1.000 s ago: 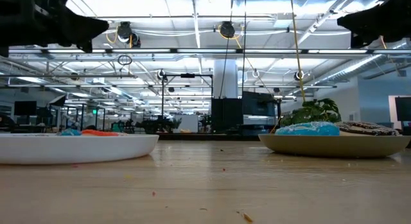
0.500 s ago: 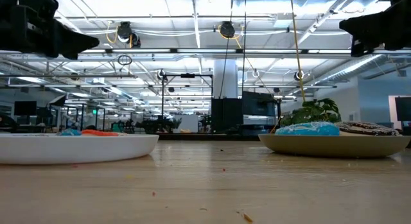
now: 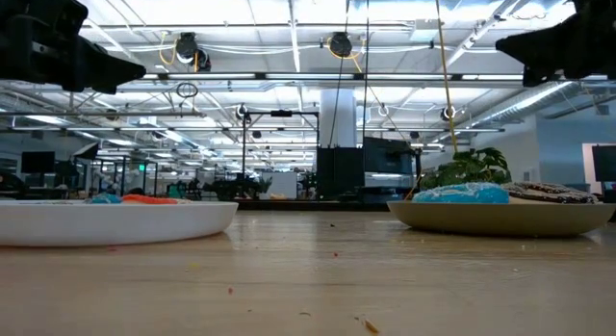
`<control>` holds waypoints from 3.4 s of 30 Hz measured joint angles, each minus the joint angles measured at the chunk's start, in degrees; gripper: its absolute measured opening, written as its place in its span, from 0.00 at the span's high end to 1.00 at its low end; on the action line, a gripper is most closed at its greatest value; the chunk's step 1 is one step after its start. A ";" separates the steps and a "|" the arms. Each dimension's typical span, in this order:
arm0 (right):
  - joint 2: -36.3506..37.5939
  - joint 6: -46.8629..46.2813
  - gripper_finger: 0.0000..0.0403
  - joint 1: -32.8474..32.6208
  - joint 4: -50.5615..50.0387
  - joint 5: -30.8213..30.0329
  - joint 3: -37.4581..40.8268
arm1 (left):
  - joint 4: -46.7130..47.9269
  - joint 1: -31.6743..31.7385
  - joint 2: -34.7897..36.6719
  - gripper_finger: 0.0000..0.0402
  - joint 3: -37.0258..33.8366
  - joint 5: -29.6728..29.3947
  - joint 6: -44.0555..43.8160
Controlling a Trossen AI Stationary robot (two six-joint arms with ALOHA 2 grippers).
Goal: Pick & Place donuts
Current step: Return to Home Position
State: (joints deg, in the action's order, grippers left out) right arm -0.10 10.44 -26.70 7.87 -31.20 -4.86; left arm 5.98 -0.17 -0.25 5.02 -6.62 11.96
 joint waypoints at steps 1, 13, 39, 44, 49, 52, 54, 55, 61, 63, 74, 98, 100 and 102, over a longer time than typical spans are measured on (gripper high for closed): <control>0.06 -0.08 1.00 0.96 0.48 0.67 -0.12 | 0.04 0.15 0.00 1.00 0.00 0.81 -0.06; -0.02 -6.46 1.00 16.40 -3.03 16.10 0.70 | 2.76 0.20 0.00 1.00 0.00 0.93 -1.44; -0.63 -9.60 1.00 24.08 -2.17 20.88 3.93 | 2.28 -1.13 -0.85 0.94 -0.96 0.75 -0.56; -0.63 -9.58 1.00 24.08 -2.17 20.86 3.98 | 1.18 -1.13 -0.85 0.91 -1.07 0.73 -0.52; -0.63 -9.57 1.00 24.08 -2.16 20.86 3.98 | 1.19 -1.13 -0.85 0.91 -1.07 0.69 -0.46; -0.63 -9.58 1.00 24.08 -2.15 20.85 4.00 | 1.18 -1.13 -0.85 0.91 -1.07 0.68 -0.37; -0.63 -9.57 1.00 24.08 -2.17 20.83 4.00 | 1.18 -1.13 -0.85 0.91 -1.07 0.68 -0.42; -0.63 -9.59 1.00 24.08 -2.15 20.83 4.00 | 1.16 -1.13 -0.85 0.91 -1.07 0.68 -0.35; -0.63 -9.57 1.00 24.08 -2.15 20.83 4.00 | 1.14 -1.13 -0.85 0.91 -1.07 0.67 -0.24; -0.63 -9.60 1.00 24.08 -2.15 20.83 4.00 | 1.11 -1.13 -0.85 0.91 -1.07 0.68 -0.30; -0.63 -9.60 1.00 24.08 -2.15 20.83 4.00 | 1.05 -1.12 -0.85 0.91 -1.07 0.69 -0.35; -0.63 -9.60 1.00 24.08 -2.15 20.81 4.00 | 1.05 -1.11 -0.85 0.91 -1.05 0.69 -0.26; -0.63 -9.60 1.00 24.08 -2.15 20.81 4.00 | 1.05 -1.11 -0.85 0.91 -1.05 0.69 -0.40; -0.63 -9.60 1.00 24.08 -2.15 20.83 4.00 | 1.05 -1.11 -0.85 0.91 -1.05 0.69 -0.40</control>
State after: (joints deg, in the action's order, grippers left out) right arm -0.73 0.84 -2.61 5.72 -10.37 -0.86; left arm 7.03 -1.28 -1.10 3.97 -5.93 11.55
